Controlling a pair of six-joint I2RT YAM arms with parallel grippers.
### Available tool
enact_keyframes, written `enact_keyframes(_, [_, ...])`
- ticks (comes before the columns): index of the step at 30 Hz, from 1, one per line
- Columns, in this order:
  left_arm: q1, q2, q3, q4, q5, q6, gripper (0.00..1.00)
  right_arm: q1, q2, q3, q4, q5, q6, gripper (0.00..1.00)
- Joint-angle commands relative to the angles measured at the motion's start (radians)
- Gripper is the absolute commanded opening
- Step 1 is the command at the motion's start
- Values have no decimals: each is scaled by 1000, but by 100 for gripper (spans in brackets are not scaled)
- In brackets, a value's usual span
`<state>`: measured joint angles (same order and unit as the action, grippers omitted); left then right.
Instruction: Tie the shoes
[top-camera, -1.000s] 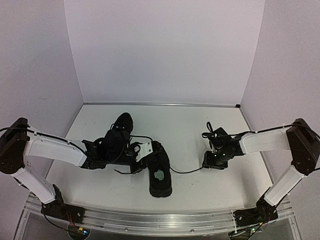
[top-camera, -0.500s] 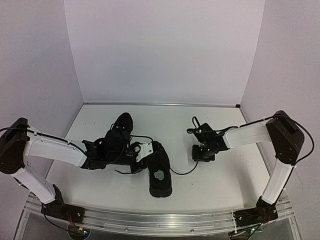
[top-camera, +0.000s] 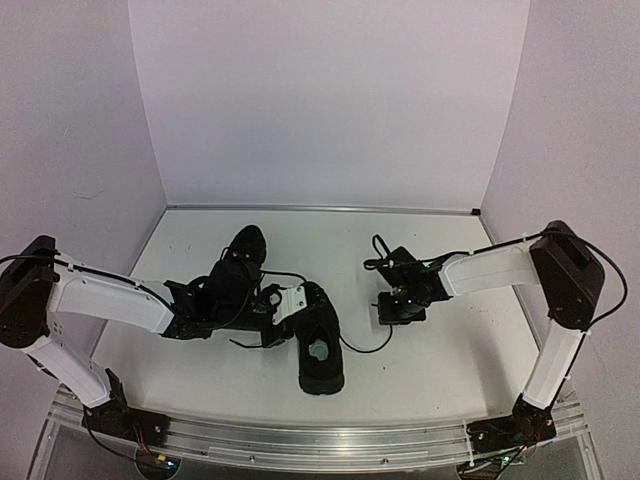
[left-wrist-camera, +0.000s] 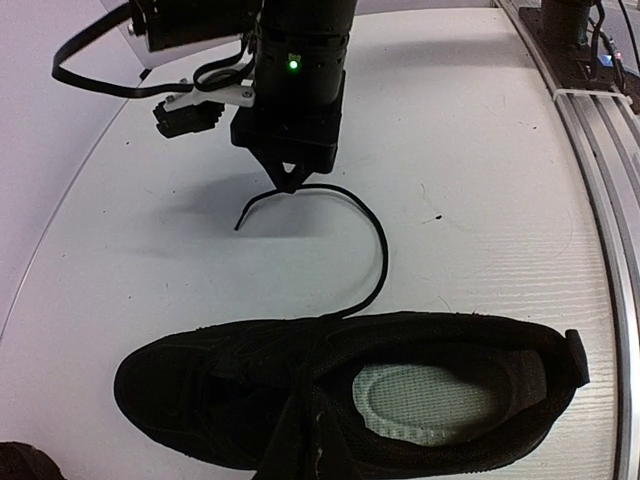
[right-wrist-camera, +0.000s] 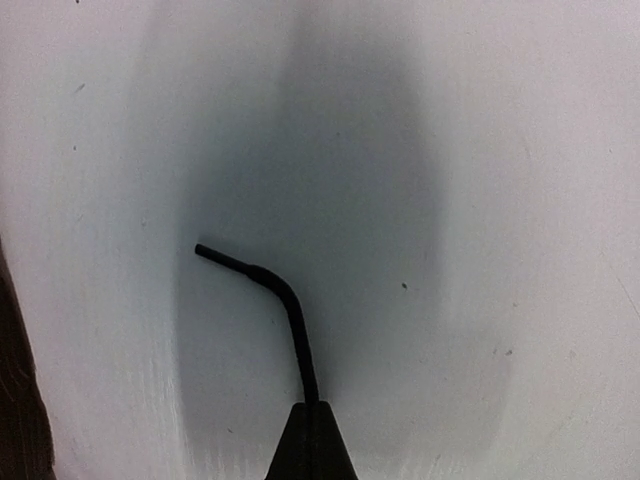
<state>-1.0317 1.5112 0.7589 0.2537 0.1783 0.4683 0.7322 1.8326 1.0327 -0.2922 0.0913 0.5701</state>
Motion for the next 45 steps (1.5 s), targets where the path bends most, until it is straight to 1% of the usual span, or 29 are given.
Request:
enact_keyframes(1, [-7,-11,20,46,-15,35,0,6,-149,70,-58,-34,-71,0])
enact_keyframes(5, [-7,-11,16,68,-10,43,0,6,-172,223,-55,-115,-125,0])
enact_keyframes(9, [-7,-22,-7,115,-12,47,0,6,-134,365,-32,-218,-143,0])
enact_keyframes(11, [-7,-31,-20,130,-12,52,0,9,-94,429,6,-289,-135,0])
enact_keyframes(14, [-8,-38,-25,129,-10,68,0,24,-15,537,34,-357,-129,0])
enact_keyframes(21, [-8,-67,-39,124,-21,103,0,116,174,849,38,-448,-138,0])
enact_keyframes(25, [-10,-74,-40,114,-26,119,0,155,278,996,36,-526,-120,0])
enact_keyframes(29, [-10,-84,-45,116,-30,124,0,192,342,1087,36,-571,-101,0])
enact_keyframes(34, [-13,-88,-49,110,-29,131,0,218,376,1126,35,-624,-74,1])
enact_keyframes(35, [-13,-89,-51,110,-30,130,0,219,380,1126,33,-642,-68,7])
enact_keyframes(38, [-14,-89,-53,112,-32,129,0,219,357,1078,21,-662,-69,38])
enact_keyframes(41, [-14,-87,-55,113,-33,126,0,214,266,971,2,-605,-108,58])
enact_keyframes(44, [-16,-84,-53,113,-36,124,0,194,144,847,-15,-556,-138,69])
enact_keyframes(45, [-16,-83,-53,113,-37,123,0,184,104,800,-19,-539,-142,71])
